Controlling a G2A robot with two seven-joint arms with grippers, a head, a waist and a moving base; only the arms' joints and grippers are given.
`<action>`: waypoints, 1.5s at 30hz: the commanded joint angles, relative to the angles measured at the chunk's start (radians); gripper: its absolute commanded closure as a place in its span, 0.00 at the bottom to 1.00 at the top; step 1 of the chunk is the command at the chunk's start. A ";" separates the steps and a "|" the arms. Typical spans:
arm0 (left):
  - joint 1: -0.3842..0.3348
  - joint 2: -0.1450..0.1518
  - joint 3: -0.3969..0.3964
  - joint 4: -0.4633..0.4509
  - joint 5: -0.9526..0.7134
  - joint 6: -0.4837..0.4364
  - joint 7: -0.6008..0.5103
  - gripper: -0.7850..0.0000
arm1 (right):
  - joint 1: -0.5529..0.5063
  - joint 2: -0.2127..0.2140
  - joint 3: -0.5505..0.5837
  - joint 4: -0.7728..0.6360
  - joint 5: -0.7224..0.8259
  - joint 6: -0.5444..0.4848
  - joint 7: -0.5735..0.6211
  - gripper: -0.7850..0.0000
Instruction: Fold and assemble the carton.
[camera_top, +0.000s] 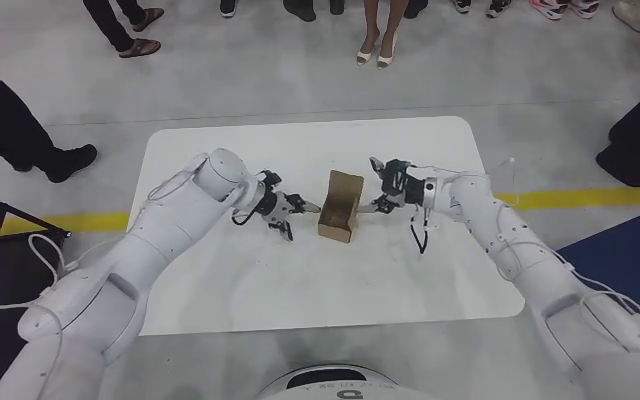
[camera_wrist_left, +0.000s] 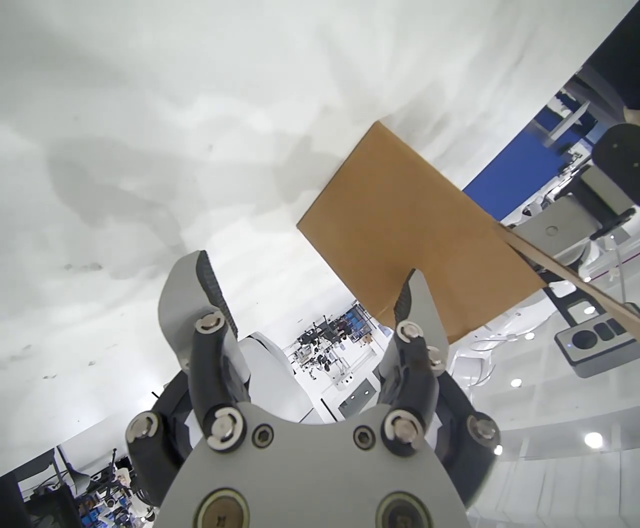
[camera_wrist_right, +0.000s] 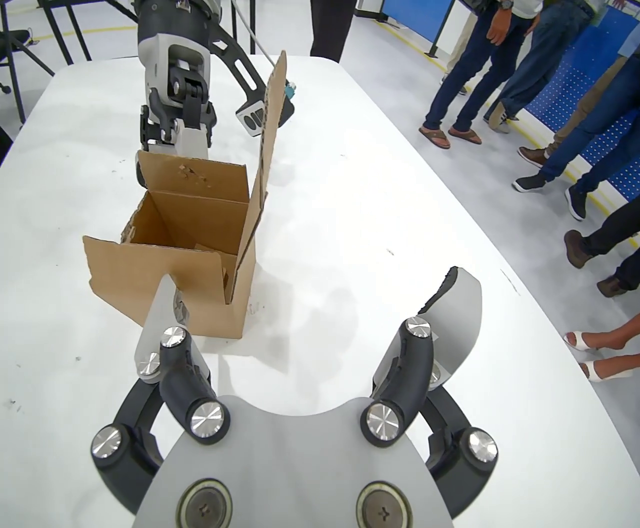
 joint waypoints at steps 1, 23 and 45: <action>0.017 0.021 -0.028 -0.034 0.011 0.009 0.006 0.11 | 0.021 -0.012 -0.013 0.016 -0.004 0.001 -0.017 0.00; 0.197 0.155 -0.341 -0.245 -0.100 -0.015 0.066 0.00 | -0.038 0.062 0.125 -0.016 -0.063 -0.045 -0.337 0.00; 0.184 0.159 -0.233 -0.422 0.370 -0.271 0.102 0.31 | -0.245 0.143 0.247 -0.213 -0.148 -0.017 -0.119 0.00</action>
